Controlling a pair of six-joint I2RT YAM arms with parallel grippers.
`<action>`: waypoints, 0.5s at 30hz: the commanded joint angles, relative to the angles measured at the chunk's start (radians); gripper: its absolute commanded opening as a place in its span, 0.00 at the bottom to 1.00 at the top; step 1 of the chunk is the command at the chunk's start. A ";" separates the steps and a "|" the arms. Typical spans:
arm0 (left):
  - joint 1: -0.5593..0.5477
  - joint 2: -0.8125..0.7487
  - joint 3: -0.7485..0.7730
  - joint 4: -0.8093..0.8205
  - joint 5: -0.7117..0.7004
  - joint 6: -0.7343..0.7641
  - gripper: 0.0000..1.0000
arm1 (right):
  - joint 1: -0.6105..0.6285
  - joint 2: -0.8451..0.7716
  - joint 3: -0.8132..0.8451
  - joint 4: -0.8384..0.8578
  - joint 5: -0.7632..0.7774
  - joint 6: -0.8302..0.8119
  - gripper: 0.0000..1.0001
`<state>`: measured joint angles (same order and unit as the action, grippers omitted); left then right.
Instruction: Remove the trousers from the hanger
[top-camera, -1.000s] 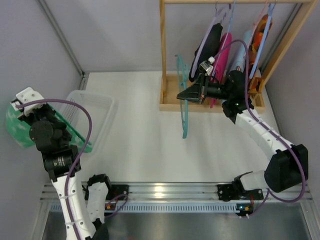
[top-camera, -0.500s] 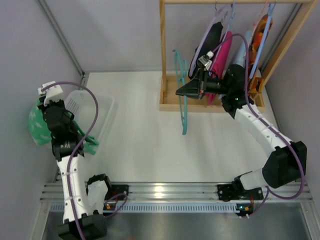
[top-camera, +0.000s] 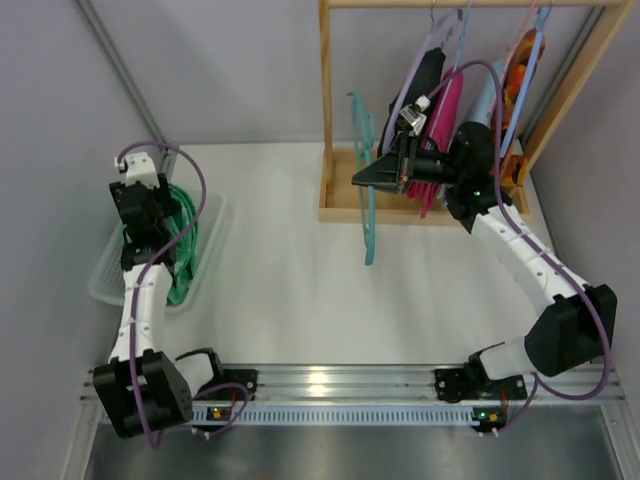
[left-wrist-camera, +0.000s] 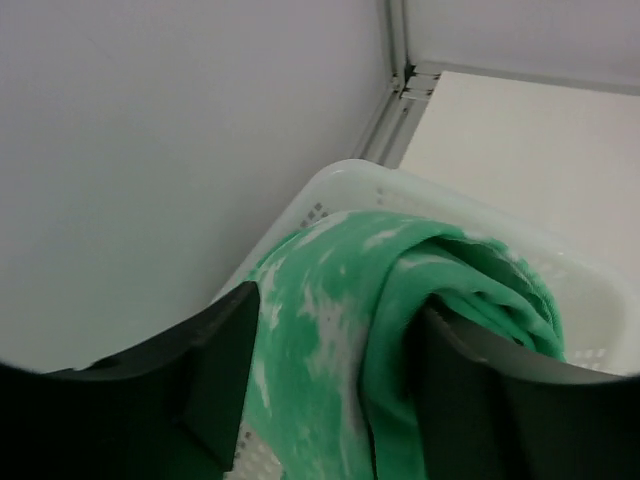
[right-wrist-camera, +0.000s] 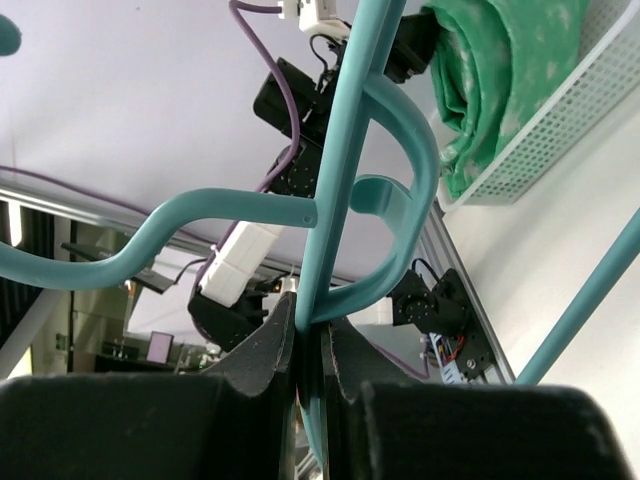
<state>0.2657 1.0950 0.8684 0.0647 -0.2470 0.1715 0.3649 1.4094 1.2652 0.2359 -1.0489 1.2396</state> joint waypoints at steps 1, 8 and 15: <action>-0.026 -0.018 0.027 0.049 0.037 -0.056 0.67 | 0.012 -0.050 0.089 -0.043 0.024 -0.066 0.00; -0.028 -0.124 0.162 -0.120 0.442 -0.049 0.92 | 0.009 -0.052 0.177 -0.129 0.092 -0.101 0.00; -0.140 -0.176 0.282 -0.184 0.844 -0.119 0.93 | 0.006 0.000 0.281 -0.144 0.164 -0.043 0.00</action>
<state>0.1875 0.9100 1.0687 -0.0887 0.4068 0.0933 0.3645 1.4029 1.4624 0.0841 -0.9421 1.1778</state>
